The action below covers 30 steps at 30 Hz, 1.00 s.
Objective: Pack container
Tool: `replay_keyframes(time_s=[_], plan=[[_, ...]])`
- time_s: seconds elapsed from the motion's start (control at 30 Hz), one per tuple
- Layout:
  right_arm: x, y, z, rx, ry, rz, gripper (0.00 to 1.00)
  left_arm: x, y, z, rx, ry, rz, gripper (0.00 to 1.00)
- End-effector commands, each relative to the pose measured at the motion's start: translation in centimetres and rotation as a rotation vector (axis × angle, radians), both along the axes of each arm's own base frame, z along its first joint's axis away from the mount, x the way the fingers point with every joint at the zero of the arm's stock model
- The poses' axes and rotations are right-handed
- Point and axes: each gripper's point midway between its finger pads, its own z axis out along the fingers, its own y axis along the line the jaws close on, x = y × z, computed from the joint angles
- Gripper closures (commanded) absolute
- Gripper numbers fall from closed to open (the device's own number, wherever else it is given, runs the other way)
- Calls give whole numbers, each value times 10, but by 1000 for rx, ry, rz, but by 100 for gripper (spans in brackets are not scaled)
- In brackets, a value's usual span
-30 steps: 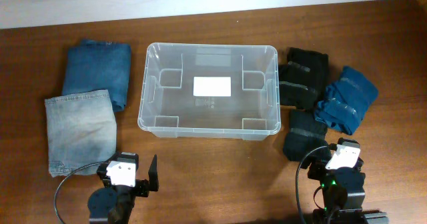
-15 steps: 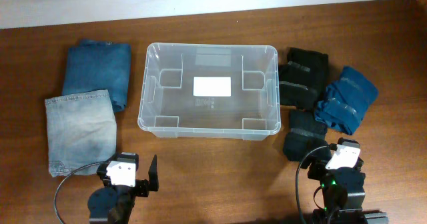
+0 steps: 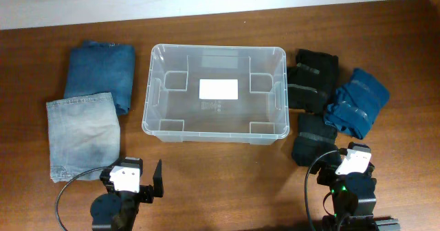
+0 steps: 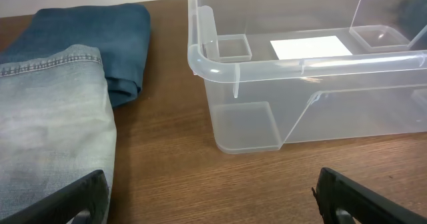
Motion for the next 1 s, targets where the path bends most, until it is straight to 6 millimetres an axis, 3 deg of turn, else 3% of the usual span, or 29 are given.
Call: replay_keyframes(time_s=[0.0,0.17,0.23,0.6,0.83,0.97], plan=[[0,-2,-2,-7,2,-6,2,0,-1,-3,12,-3,-12,1],[0,-2,-2,-7,2,-6,2,0,-1,-3,12,-3,-12,1],[0,-2,-2,-7,2,-6,2,4,4,5,35,-44,13,0],[0,-2,-2,-7,2,-6,2,-1,-30,16,-38,-81,-180,1],[0,-2,-2,-7,2,-6,2,3,-37,44,-47,-200,-218,1],[0,-2,-2,-7,2,-6,2,3,-38,46,-103,-192,-209,1]])
